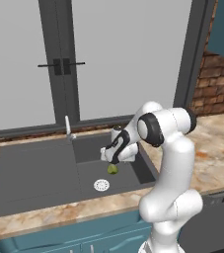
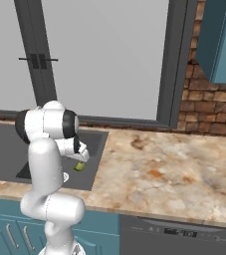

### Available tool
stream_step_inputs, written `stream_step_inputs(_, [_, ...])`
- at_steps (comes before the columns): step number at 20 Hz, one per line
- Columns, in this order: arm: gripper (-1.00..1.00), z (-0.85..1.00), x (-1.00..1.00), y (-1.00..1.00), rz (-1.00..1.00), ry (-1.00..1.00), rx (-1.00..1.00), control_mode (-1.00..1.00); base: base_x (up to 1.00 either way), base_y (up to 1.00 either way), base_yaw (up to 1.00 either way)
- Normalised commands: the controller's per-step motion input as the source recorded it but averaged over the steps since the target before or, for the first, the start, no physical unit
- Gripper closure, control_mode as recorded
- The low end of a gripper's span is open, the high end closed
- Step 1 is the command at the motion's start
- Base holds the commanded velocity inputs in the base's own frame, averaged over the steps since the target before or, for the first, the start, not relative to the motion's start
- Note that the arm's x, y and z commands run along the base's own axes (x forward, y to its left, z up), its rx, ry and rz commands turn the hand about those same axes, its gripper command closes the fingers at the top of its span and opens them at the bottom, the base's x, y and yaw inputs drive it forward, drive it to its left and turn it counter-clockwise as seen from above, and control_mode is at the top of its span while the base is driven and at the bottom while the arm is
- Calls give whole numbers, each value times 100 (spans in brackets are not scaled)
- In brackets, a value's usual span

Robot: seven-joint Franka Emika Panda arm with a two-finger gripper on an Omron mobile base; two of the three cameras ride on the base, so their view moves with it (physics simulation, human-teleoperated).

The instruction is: Turn on the sink faucet. Then move the lemon wedge from the counter to the sink. Turn off the sink. Move the vegetable from the sink to the pot next to the stove. Finally move the pot to the rear left burner.

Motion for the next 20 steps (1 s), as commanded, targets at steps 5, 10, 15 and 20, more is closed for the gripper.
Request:
stream_step_inputs(5, [-100, -31, 21, 2, 0, 0, 0, -100, 0, 0, 0])
stream_step_inputs(10, [-100, -32, 25, 0, 0, 0, 0, -100, 0, 0, 0])
stream_step_inputs(15, [-100, -36, 29, 0, 0, 0, 0, -100, 0, 0, 0])
stream_step_inputs(20, [-100, -28, 12, 0, 0, 0, 0, -100, 0, 0, 0])
